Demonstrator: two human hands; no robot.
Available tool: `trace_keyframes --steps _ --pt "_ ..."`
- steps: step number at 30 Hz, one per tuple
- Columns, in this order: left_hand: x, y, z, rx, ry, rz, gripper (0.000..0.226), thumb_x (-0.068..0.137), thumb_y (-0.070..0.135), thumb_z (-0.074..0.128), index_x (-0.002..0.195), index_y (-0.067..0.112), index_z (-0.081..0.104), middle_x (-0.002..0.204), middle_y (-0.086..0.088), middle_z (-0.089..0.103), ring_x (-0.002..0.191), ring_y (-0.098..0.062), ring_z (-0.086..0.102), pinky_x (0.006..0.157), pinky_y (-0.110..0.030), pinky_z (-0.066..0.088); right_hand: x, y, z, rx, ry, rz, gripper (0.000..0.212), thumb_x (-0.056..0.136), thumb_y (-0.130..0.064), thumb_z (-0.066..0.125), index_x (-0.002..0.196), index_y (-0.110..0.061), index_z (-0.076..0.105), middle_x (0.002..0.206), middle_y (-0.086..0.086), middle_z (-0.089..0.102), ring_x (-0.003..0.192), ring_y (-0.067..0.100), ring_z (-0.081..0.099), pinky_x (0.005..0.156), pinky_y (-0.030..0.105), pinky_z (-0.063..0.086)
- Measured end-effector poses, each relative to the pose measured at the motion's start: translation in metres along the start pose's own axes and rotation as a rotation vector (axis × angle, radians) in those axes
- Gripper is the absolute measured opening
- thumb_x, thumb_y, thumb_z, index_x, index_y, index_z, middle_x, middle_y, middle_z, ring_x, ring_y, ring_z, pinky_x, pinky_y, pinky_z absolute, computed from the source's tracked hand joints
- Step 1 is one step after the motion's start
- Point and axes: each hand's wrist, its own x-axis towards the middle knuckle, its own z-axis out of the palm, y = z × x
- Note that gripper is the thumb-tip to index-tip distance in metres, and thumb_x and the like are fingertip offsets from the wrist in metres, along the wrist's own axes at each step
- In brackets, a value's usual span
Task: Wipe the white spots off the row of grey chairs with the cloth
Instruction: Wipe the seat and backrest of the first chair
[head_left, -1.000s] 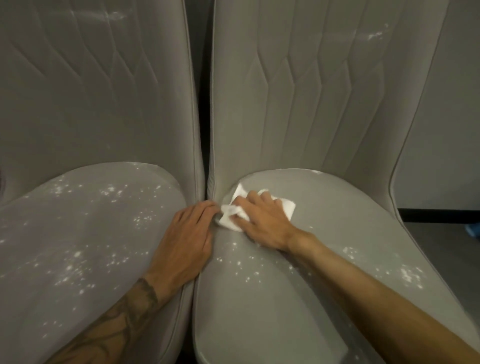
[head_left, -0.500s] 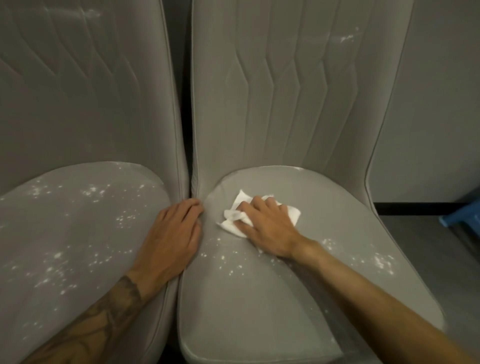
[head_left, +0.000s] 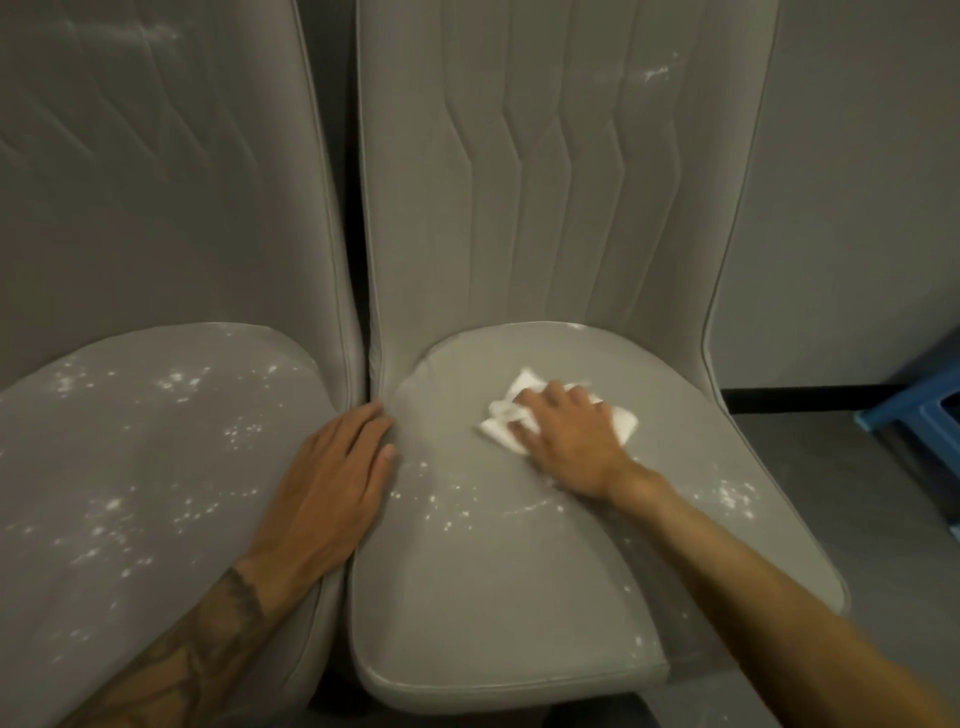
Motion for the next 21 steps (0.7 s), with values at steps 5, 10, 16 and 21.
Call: trace_keyframes --steps 5,10,16,21 --pt "0.0 0.0 0.002 0.018 0.015 0.014 0.051 0.108 0.035 0.032 0.139 0.006 0.06 0.149 -0.012 0.056 0.133 -0.029 0.055 0.116 -0.041 0.037 0.005 0.013 -0.003 -0.012 0.045 0.261 0.034 0.102 -0.052 0.034 0.127 -0.031 0.043 0.132 0.007 0.045 0.121 0.036 0.042 0.095 0.05 0.036" --pt "-0.001 0.001 0.0 0.019 0.006 0.015 0.049 0.108 0.032 0.035 0.139 0.004 0.06 0.149 -0.014 0.057 0.133 -0.031 0.056 0.117 -0.045 0.039 -0.022 -0.018 0.008 0.016 0.019 -0.077 0.033 0.101 -0.057 0.029 0.122 -0.035 0.041 0.122 0.001 0.046 0.111 0.033 0.044 0.087 0.049 0.036" --pt "-0.001 0.001 0.001 0.032 0.021 0.025 0.046 0.107 0.031 0.036 0.138 0.005 0.06 0.148 -0.013 0.057 0.132 -0.03 0.055 0.116 -0.043 0.038 -0.004 0.035 -0.011 -0.025 0.012 0.298 0.034 0.101 -0.05 0.037 0.128 -0.029 0.043 0.131 0.007 0.045 0.123 0.037 0.042 0.095 0.05 0.036" --pt "0.0 0.0 0.002 0.031 0.027 0.033 0.046 0.108 0.031 0.036 0.137 0.006 0.06 0.147 -0.012 0.057 0.131 -0.03 0.055 0.115 -0.043 0.038 -0.031 -0.003 0.006 0.031 -0.004 -0.038 0.042 0.094 -0.062 0.019 0.122 -0.037 0.04 0.122 0.001 0.046 0.112 0.033 0.044 0.085 0.047 0.034"
